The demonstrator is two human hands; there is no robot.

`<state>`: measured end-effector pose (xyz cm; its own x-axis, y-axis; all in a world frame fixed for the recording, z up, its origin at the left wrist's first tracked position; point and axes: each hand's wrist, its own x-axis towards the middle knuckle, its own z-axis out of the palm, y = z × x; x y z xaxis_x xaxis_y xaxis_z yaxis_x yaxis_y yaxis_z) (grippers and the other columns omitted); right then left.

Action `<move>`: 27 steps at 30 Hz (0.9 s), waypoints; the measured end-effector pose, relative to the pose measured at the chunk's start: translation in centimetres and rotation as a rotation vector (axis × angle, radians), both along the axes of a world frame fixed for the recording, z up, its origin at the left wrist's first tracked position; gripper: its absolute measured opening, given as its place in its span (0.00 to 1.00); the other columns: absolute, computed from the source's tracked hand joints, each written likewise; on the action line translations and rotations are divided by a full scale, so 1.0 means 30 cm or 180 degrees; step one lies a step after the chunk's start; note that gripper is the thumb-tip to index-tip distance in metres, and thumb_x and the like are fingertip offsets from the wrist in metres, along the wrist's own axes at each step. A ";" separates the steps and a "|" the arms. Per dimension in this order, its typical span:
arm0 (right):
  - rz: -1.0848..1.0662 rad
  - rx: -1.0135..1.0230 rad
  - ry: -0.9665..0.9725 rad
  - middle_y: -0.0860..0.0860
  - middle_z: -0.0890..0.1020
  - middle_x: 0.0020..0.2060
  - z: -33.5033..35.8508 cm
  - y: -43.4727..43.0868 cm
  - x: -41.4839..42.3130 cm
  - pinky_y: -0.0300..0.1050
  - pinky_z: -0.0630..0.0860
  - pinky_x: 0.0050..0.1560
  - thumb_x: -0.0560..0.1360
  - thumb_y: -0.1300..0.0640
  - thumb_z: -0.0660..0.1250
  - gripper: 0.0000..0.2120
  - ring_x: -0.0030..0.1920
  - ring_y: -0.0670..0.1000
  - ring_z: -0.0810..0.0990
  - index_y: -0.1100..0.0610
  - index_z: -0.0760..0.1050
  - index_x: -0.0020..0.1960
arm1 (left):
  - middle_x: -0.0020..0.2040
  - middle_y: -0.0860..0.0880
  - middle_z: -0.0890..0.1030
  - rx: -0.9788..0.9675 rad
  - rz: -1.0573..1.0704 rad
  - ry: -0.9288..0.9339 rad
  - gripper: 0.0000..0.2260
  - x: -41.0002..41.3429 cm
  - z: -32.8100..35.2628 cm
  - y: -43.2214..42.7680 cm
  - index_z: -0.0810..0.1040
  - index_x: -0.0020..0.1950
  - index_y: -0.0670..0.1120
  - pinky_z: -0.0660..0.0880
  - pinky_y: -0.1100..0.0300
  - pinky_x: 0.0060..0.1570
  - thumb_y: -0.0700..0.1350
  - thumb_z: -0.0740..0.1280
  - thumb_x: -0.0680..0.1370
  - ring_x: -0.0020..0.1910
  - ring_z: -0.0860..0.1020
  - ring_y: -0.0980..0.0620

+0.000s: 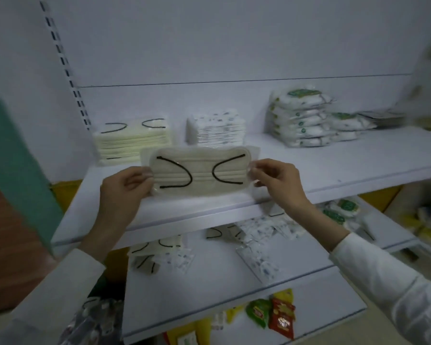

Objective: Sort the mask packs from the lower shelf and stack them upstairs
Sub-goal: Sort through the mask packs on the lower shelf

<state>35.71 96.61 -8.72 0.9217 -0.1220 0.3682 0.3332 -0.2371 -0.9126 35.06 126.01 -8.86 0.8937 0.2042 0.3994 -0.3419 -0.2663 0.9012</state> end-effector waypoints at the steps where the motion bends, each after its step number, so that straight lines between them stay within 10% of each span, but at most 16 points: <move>1: -0.0132 -0.0013 -0.0003 0.51 0.84 0.35 0.000 -0.057 -0.021 0.42 0.80 0.42 0.74 0.65 0.69 0.08 0.37 0.48 0.82 0.54 0.81 0.44 | 0.41 0.50 0.81 -0.0020 -0.0133 0.0010 0.10 0.016 0.008 -0.057 0.80 0.52 0.44 0.77 0.71 0.41 0.33 0.70 0.73 0.36 0.79 0.63; 9: -0.1324 -0.0507 0.0028 0.52 0.84 0.39 -0.008 -0.621 -0.252 0.38 0.79 0.40 0.76 0.62 0.67 0.05 0.40 0.50 0.83 0.55 0.80 0.48 | 0.40 0.44 0.82 0.0139 -0.1247 0.0168 0.08 0.078 0.032 -0.678 0.81 0.45 0.46 0.80 0.59 0.46 0.34 0.71 0.72 0.41 0.79 0.52; 14: -0.1750 -0.0646 0.0128 0.51 0.83 0.40 -0.014 -0.974 -0.387 0.38 0.79 0.40 0.77 0.62 0.66 0.05 0.40 0.48 0.82 0.55 0.79 0.49 | 0.28 0.57 0.77 0.0184 -0.1874 0.0367 0.08 0.060 0.014 -1.071 0.79 0.39 0.44 0.73 0.69 0.33 0.31 0.68 0.72 0.31 0.75 0.61; 27: -0.1927 -0.0842 0.0302 0.46 0.83 0.42 -0.021 -1.759 -0.438 0.48 0.82 0.46 0.77 0.60 0.66 0.06 0.42 0.48 0.83 0.51 0.79 0.50 | 0.30 0.47 0.76 0.0207 -0.1903 0.0657 0.07 0.034 0.017 -1.868 0.79 0.39 0.44 0.77 0.54 0.41 0.33 0.68 0.73 0.34 0.75 0.50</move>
<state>22.56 43.85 -9.34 0.7488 -0.5448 0.3774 -0.0082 -0.5770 -0.8167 36.08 69.96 -8.36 0.9058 -0.3727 0.2017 -0.2695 -0.1394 0.9529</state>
